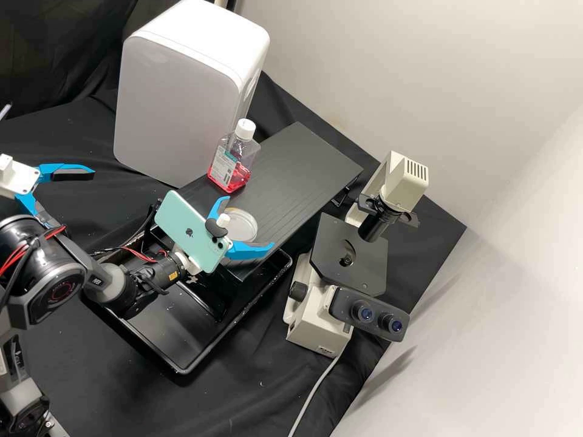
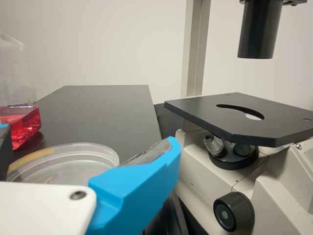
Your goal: Remove the lid from the petri dish
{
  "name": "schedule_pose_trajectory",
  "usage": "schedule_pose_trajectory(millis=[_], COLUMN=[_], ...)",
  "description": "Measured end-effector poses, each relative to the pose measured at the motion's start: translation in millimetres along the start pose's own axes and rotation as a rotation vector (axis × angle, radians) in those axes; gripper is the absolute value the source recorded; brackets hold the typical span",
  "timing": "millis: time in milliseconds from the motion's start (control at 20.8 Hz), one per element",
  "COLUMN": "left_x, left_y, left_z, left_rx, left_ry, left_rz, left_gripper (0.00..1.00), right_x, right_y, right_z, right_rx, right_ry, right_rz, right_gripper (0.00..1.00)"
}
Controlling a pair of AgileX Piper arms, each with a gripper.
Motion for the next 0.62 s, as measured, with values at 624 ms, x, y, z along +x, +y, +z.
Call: schedule_pose_trajectory(millis=[624], left_x=[0.0], left_y=[0.0], left_z=[0.0], left_rx=[0.0], left_ry=[0.0], left_rz=[0.0], left_gripper=[1.0], right_x=[0.0], right_y=[-4.9], right_z=[-3.6], right_rx=[0.001], right_ry=[0.014], right_rz=[-0.016], right_gripper=[1.0])
